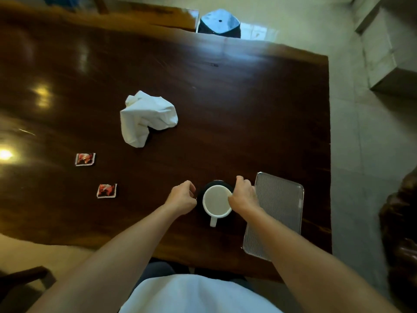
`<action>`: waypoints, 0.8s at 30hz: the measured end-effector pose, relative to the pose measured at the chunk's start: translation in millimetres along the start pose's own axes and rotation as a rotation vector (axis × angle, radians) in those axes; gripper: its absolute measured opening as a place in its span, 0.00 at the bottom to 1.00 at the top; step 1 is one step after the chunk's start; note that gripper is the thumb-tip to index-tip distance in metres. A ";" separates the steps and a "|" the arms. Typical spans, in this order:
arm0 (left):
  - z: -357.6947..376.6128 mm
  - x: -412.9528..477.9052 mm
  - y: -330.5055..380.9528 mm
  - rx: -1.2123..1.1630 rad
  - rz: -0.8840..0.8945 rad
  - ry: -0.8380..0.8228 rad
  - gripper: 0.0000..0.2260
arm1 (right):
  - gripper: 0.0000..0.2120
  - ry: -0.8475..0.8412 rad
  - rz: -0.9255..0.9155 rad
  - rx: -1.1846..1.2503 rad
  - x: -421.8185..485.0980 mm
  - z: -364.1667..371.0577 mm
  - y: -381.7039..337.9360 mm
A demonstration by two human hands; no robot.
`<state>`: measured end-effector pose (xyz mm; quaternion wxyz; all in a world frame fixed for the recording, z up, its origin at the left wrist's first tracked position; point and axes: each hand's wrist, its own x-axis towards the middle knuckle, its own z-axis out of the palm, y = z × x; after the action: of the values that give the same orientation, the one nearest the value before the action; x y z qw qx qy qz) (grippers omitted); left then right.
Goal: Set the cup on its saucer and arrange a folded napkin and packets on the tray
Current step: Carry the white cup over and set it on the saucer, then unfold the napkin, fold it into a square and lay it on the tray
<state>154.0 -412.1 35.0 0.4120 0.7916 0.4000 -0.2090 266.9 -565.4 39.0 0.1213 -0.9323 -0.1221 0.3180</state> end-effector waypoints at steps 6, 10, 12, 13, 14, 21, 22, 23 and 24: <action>-69.5 12.1 -19.0 -0.008 0.012 0.081 0.04 | 0.14 -0.019 -0.166 -0.046 21.0 -15.6 -71.1; -120.9 35.3 -34.3 -0.024 -0.017 0.112 0.02 | 0.13 -0.087 -0.249 -0.019 33.8 -15.6 -134.6; -145.8 50.7 -41.5 -0.012 -0.018 0.135 0.03 | 0.12 -0.108 -0.283 -0.017 43.2 -12.4 -165.5; -157.4 58.5 -44.9 -0.008 -0.018 0.155 0.04 | 0.12 -0.116 -0.299 -0.016 48.1 -10.6 -180.3; -168.9 66.3 -48.1 -0.009 -0.020 0.179 0.04 | 0.13 -0.121 -0.313 -0.016 53.3 -8.6 -195.4; -241.1 132.3 -71.8 -0.035 -0.009 0.306 0.06 | 0.13 -0.108 -0.343 0.001 100.1 5.3 -293.9; -250.5 143.0 -73.9 -0.039 0.000 0.330 0.05 | 0.13 -0.102 -0.353 -0.004 108.7 6.7 -306.9; -258.1 153.7 -75.4 -0.047 0.012 0.360 0.05 | 0.13 -0.096 -0.370 -0.016 117.6 7.5 -318.3; -265.9 164.7 -76.0 -0.057 0.019 0.386 0.05 | 0.14 -0.089 -0.385 -0.032 128.1 8.5 -330.2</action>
<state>190.8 -92.4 41.8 0.3518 0.8088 0.4697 -0.0381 310.3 -214.5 60.6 0.1596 -0.8786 -0.3084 0.3278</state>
